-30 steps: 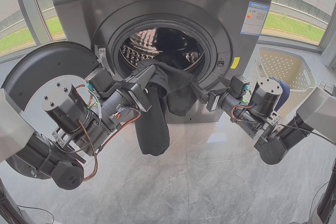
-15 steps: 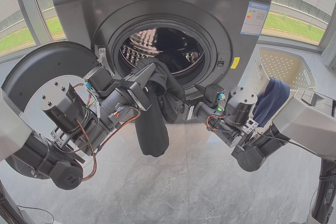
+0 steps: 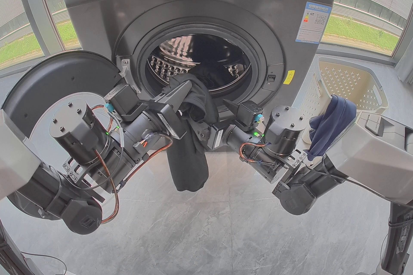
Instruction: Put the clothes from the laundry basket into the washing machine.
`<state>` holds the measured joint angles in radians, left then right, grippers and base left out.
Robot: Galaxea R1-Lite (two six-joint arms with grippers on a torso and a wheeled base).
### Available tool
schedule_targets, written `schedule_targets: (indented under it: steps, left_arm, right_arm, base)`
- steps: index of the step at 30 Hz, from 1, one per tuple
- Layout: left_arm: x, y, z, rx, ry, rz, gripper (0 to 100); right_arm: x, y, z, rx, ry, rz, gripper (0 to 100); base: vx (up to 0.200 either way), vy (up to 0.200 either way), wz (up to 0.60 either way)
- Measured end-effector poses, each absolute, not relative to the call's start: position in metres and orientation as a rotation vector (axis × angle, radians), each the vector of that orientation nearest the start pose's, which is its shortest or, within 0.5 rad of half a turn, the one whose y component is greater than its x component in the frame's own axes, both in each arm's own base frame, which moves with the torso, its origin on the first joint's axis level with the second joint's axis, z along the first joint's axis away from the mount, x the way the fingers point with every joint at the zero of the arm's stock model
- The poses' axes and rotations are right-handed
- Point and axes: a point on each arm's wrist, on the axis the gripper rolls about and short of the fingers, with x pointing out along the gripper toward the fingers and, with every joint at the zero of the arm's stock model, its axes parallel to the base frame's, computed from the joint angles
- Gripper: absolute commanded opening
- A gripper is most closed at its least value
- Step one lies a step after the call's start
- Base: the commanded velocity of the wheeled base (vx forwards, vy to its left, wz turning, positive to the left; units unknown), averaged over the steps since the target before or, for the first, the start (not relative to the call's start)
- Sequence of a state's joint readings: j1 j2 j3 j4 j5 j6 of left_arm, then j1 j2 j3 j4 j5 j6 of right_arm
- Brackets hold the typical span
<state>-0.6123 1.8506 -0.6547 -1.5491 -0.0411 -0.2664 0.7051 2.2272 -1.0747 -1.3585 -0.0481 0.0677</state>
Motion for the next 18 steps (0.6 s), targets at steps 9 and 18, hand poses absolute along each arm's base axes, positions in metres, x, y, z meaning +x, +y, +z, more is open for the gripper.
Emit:
schedule_targets:
  steps: [9, 18]
  left_arm:
    - [0.257, -0.181, 0.187, -0.352, -0.25, -0.687, 0]
    - [0.26, -0.181, 0.184, -0.35, -0.241, -0.683, 0]
  right_arm:
    - [0.321, 0.277, 0.138, 0.164, -0.218, 0.679, 0]
    - [0.305, 0.265, 0.149, 0.161, -0.208, 0.685, 0]
  base:
    - [0.0, 0.0, 0.0]
    - [0.0, 0.0, 0.0]
